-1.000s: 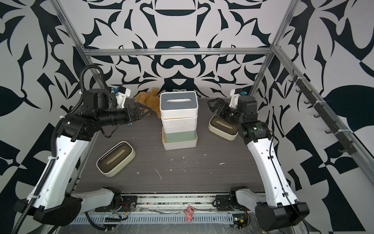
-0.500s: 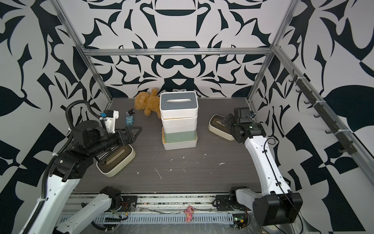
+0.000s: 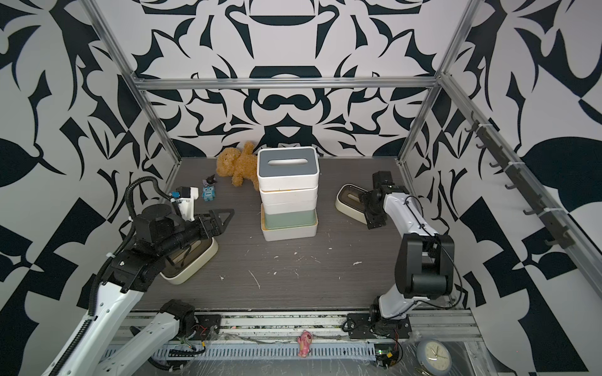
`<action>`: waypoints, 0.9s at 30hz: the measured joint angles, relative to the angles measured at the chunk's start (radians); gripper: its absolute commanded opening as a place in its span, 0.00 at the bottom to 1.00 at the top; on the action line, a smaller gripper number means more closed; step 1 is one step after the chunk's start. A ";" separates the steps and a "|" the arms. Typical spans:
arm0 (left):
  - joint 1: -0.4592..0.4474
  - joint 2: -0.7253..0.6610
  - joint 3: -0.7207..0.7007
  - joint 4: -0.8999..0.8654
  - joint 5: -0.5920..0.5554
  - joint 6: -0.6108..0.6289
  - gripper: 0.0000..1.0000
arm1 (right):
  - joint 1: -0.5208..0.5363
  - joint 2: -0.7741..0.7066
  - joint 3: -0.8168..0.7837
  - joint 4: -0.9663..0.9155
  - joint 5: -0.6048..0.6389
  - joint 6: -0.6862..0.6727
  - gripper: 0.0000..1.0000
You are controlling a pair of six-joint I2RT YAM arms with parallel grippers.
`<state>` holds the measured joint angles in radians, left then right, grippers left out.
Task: Stack the tissue boxes
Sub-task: Pick up the tissue box from the center of the board.
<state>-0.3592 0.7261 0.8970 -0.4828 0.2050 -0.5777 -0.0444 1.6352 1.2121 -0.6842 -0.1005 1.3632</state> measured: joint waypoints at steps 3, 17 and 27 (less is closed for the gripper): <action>0.000 0.000 0.000 0.009 0.000 -0.003 0.99 | 0.000 0.056 0.025 0.002 -0.013 0.055 0.91; 0.000 -0.026 -0.015 0.014 0.000 -0.033 0.99 | -0.031 0.189 0.100 0.005 -0.026 0.187 0.88; 0.000 -0.031 -0.035 0.017 0.000 -0.062 0.99 | -0.040 0.245 0.122 0.003 -0.035 0.200 0.81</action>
<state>-0.3592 0.6956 0.8619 -0.4656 0.2054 -0.6395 -0.0841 1.8805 1.3338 -0.6815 -0.1356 1.5627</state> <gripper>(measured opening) 0.993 0.832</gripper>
